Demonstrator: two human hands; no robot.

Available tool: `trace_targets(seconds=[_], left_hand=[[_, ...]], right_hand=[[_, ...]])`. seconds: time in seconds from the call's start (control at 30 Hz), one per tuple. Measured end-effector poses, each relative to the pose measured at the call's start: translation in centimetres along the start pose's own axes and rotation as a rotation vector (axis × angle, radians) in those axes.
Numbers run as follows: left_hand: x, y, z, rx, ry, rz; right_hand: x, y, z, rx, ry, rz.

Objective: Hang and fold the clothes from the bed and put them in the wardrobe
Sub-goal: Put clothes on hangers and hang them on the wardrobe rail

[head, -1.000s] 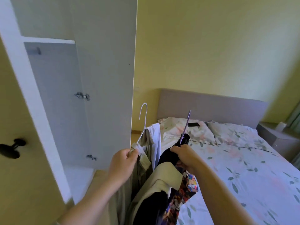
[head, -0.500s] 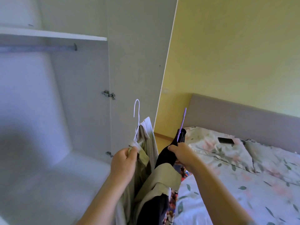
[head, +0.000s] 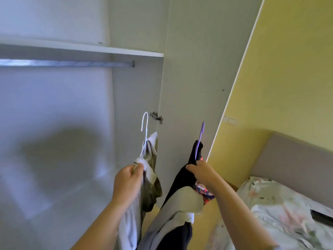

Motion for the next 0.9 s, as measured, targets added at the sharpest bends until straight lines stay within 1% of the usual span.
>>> trace_targets(seconds=[0.23,0.5,0.6,0.73,0.8,0.9], left_hand=[[4.1,-0.7,-1.3,0.007,0.190,-0.089],[11.0,-1.9,-3.6,0.002,0.273,-0.159],[14.2,-2.9,-5.2,-0.016,0.319,-0.131],[17.8,-4.2,-7.0,0.033,0.348,-0.105],[19.8,-4.4,-8.2,0.062,0.362,-0.090],[22.3,-5.2,-9.4,0.067,0.361,-0.073]], right_hand=[[7.2,-4.7,1.9,-0.092,-0.135,-0.124],[13.7,-12.5,6.8,-0.076,-0.280,-0.219],[16.1,-15.5,9.2,-0.079,-0.325,-0.252],[18.8,-18.7,12.0,-0.140,-0.373,-0.297],[20.2,-20.7,13.1,-0.125,-0.369,-0.318],[21.6,-23.2,15.5,-0.069,-0.429,-0.325]])
Point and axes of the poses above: each hand's wrist, its own x-axis towards the middle knuckle, its own z-axis out of the palm, y = z × x, the point moved 6 cm from there along x, towards the middle knuckle, and after that the axes turned 2 degrees about z, right-handed, at the moved point
